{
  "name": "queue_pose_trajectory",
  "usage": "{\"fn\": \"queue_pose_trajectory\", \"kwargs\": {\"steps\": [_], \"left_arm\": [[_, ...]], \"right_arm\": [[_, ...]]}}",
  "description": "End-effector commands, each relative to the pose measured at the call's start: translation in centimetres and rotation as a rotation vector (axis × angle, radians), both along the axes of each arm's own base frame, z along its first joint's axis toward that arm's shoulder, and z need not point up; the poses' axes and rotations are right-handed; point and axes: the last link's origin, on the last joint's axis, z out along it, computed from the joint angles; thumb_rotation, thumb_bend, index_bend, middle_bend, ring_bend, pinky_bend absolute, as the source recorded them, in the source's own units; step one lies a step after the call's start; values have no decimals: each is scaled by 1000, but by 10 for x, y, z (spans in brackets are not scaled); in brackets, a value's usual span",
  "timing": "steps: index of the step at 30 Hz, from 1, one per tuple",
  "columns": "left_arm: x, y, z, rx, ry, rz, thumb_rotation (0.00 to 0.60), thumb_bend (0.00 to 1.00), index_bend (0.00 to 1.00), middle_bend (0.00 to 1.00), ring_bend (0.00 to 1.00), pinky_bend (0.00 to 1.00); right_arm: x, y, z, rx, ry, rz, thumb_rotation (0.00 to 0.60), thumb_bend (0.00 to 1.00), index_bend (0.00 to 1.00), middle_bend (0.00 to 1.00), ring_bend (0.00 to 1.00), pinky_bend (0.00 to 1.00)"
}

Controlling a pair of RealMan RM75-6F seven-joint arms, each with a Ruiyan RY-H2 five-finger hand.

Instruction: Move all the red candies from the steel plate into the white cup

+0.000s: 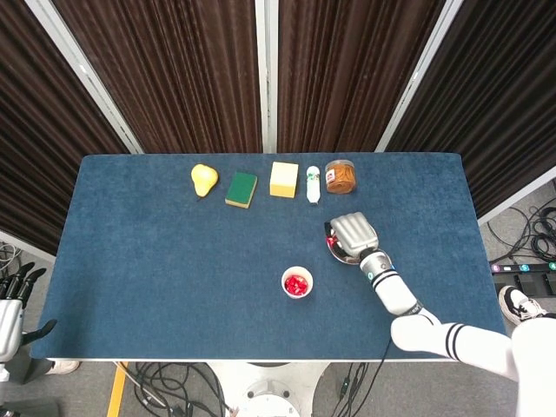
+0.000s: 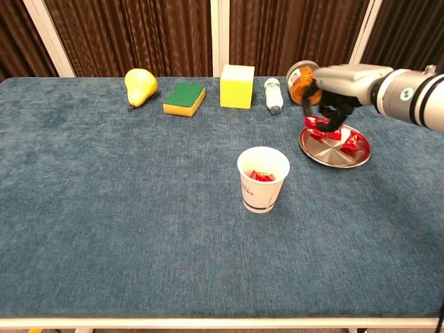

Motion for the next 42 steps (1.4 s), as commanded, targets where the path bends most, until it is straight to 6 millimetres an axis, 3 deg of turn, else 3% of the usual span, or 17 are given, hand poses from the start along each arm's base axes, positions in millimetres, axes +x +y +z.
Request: {"fn": "queue_pose_trajectory", "kwargs": {"steps": [1,7,19,27,31,34,37,42], "left_arm": [[1,0,1,0,3,-4,600,0,219,212,209,205],[1,-1,2,4,3,1,600,0,220,212,210,205],[1,-2,1,5,0,4,600,0,220,212,209,204],[-1,-4,0,6,-3,10,600,0,220,212,210,204],[-2,-3,0,5,-3,9,600,0,220,212,210,204],[-2,-2,0,6,-4,5,600,0,219,212,210,204],[-2,-1,0,5,-6,4,600,0,220,212,209,205],[-2,1,-3,-1,-12,-4,600,0,220,212,210,204]], "right_arm": [[38,30,24,45,-128,137,600,383,585,877,909,1000],[56,49,11,129,-151,204,600,381,590,877,908,1000],[51,59,-11,198,-74,217,600,379,523,877,901,1000],[50,60,-11,207,-70,226,600,315,381,876,900,1000],[49,53,4,153,-101,220,600,292,365,876,900,1000],[37,37,26,54,-108,179,600,285,363,876,900,1000],[13,17,44,-47,-52,106,600,283,363,876,901,1000],[-32,-4,52,-120,79,-32,600,276,380,876,901,1000]]}}
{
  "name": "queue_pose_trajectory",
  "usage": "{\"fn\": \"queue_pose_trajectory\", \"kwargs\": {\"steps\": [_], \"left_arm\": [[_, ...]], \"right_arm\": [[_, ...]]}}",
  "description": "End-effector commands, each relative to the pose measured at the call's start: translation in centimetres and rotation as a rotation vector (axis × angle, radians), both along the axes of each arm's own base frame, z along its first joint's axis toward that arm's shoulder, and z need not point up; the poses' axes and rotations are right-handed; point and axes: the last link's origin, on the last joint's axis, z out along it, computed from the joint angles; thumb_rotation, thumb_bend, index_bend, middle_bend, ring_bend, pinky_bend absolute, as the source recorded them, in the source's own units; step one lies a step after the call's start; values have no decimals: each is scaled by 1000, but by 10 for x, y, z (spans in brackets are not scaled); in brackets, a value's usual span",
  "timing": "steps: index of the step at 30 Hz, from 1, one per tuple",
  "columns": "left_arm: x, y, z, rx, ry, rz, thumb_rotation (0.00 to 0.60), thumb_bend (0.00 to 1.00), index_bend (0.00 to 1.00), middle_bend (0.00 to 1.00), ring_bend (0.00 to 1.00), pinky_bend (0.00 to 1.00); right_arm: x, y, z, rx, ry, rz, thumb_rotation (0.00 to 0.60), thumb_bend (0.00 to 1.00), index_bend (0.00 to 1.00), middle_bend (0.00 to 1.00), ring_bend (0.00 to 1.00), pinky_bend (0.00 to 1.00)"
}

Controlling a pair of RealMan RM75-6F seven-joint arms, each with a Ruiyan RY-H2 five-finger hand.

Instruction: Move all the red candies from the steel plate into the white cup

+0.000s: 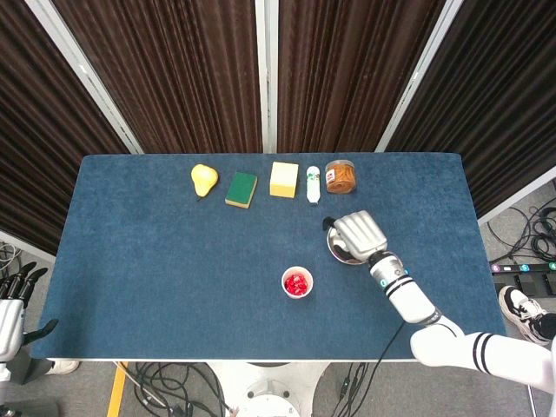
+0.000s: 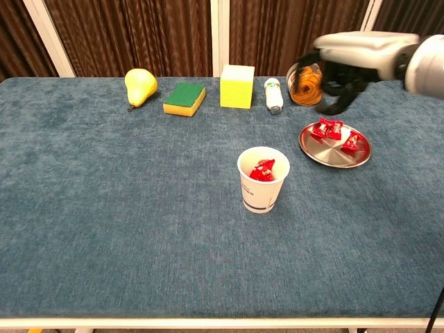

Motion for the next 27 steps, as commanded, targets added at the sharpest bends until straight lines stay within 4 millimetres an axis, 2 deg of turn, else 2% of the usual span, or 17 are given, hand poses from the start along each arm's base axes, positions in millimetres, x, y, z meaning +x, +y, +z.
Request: {"fn": "queue_pose_trajectory", "kwargs": {"steps": [1,6,9,18,27], "left_arm": [[0,0,-1,-2,-1,-2,600,0,220,212,210,204],[-1,0,0,-1,-2,-2,600,0,220,212,210,204],[-1,-2,0,0,-2,2,600,0,220,212,209,204],[-3,-4,1,4,-3,14,600,0,220,212,210,204],[-5,-5,1,6,-2,20,600,0,220,212,209,204]], "right_arm": [[-39,-18,9,-71,102,-124,600,272,382,876,901,1000],[-61,-30,-3,-66,157,-212,600,268,390,876,901,1000],[-67,-39,-12,-59,171,-248,600,269,391,876,901,1000],[-69,-58,-37,-43,213,-291,600,274,394,876,901,1000],[-66,-66,-50,-26,230,-309,600,278,394,876,901,1000]]}}
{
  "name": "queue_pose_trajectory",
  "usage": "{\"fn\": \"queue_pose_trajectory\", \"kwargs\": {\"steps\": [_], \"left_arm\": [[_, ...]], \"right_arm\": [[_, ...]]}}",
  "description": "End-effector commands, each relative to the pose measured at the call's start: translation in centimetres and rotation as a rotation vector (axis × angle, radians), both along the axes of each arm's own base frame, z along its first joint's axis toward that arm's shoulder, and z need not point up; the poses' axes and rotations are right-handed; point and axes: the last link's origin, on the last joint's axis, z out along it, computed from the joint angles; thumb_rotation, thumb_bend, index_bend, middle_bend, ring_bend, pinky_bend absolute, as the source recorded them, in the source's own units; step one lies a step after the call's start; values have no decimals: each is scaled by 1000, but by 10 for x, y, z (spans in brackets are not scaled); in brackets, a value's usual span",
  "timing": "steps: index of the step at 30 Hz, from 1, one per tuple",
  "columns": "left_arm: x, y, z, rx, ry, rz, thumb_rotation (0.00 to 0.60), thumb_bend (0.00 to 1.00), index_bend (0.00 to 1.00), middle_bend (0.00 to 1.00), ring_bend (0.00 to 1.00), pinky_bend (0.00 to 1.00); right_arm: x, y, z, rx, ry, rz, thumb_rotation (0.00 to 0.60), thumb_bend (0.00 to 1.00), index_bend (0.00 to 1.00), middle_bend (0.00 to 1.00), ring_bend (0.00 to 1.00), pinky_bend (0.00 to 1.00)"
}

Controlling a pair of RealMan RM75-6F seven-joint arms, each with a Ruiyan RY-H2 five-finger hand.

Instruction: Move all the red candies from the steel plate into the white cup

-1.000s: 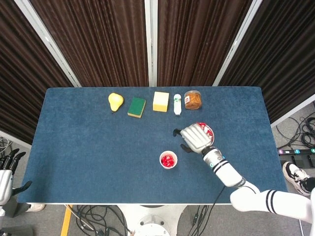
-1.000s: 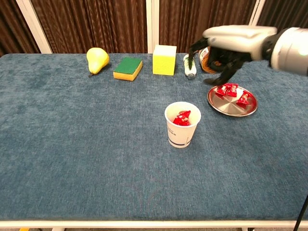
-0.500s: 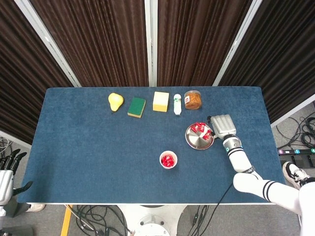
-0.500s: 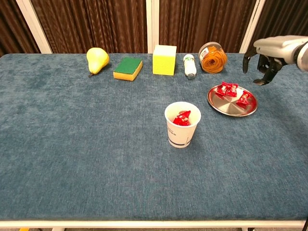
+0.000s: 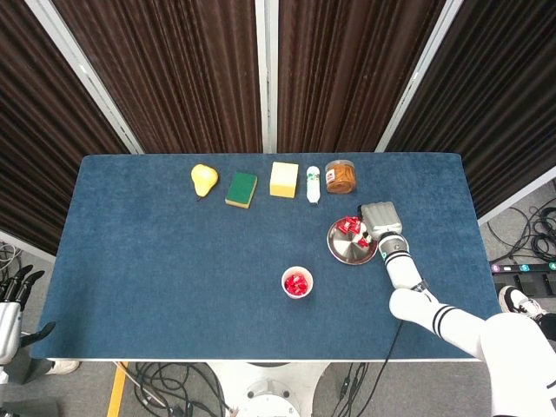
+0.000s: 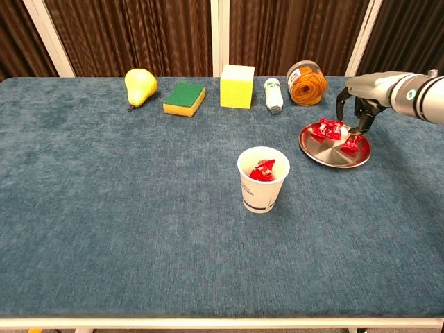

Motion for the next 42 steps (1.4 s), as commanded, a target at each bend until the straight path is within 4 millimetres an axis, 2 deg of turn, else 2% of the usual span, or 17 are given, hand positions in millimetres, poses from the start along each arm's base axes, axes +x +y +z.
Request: {"fn": "queue_pose_trajectory", "kwargs": {"steps": [1,7,12,17,21,25,42], "left_arm": [[0,0,0,-1,1,-1,600,0,220,212,209,204],[0,-1,1,4,2,1,600,0,219,212,209,205],[0,-1,2,5,4,3,600,0,220,212,210,205],[0,-1,2,5,5,1,600,0,220,212,209,204],[0,-1,1,3,4,1,600,0,219,212,210,205],[0,-2,1,3,4,2,600,0,220,212,209,204],[-4,-4,1,0,0,16,600,0,219,212,209,205]], "right_arm": [[3,-1,-4,9,4,2,600,278,394,876,901,1000],[7,0,-13,34,4,3,600,277,394,876,901,1000],[16,9,-18,83,-31,26,600,278,394,876,901,1000],[20,15,-8,83,-37,57,600,278,394,876,901,1000],[14,12,1,45,-46,42,600,278,394,876,901,1000],[9,11,2,36,-34,31,600,278,400,876,901,1000],[8,3,-20,38,10,6,600,278,431,876,901,1000]]}}
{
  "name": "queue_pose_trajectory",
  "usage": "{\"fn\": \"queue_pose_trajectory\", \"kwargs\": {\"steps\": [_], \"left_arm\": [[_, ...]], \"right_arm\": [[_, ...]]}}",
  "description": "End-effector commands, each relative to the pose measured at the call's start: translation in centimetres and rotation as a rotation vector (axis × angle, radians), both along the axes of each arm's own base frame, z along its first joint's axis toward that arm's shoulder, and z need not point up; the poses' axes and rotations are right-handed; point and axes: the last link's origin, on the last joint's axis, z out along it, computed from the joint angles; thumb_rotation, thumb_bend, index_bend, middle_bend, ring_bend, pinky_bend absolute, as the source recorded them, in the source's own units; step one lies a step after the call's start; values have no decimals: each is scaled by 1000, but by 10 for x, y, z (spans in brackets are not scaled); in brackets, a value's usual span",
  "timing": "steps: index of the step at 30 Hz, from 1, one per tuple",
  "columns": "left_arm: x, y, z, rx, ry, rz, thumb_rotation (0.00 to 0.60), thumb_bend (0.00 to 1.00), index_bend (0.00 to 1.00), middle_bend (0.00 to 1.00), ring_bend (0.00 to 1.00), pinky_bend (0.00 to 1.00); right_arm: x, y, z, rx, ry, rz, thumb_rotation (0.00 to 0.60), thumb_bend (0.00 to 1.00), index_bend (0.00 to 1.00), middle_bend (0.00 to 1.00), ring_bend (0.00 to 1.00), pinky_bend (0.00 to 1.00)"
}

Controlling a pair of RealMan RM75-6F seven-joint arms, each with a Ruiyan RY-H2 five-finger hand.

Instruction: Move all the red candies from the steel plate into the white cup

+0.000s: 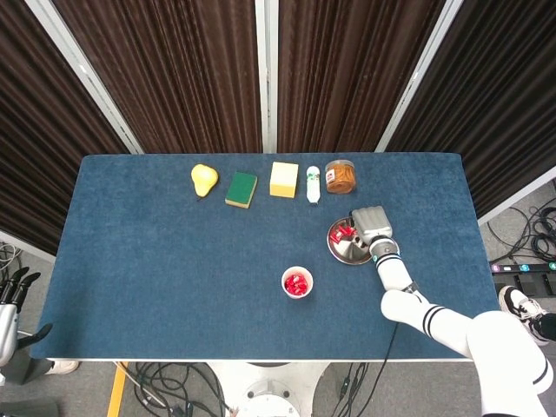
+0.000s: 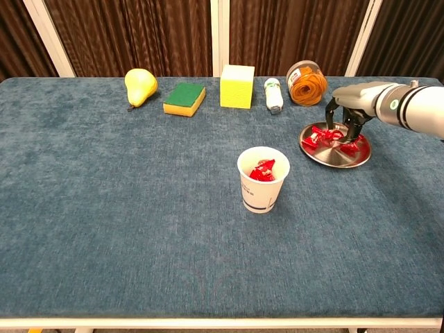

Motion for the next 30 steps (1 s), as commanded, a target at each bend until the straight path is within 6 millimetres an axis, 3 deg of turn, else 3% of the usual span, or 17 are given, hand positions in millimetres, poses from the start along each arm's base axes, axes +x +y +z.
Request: {"fn": "queue_pose_trajectory", "kwargs": {"steps": [1,18,22,26,30], "left_arm": [[0,0,0,-1,0,0,600,0,220,212,209,205],[-1,-3,1,3,-7,5,600,0,220,212,210,205],[-1,-3,2,6,-7,3,600,0,220,212,209,204],[-1,-3,2,8,-8,0,600,0,220,212,209,204],[0,-2,3,11,-4,-6,600,0,220,212,210,205]], "right_arm": [[1,-1,-1,-3,4,2,600,278,432,876,901,1000],[-1,-3,-10,-8,16,-3,600,297,524,876,901,1000],[0,-3,-9,-16,6,0,600,351,581,877,903,1000],[7,-3,0,-27,-35,14,600,383,599,877,903,1000],[29,7,23,-39,-127,85,600,383,600,876,903,1000]]}}
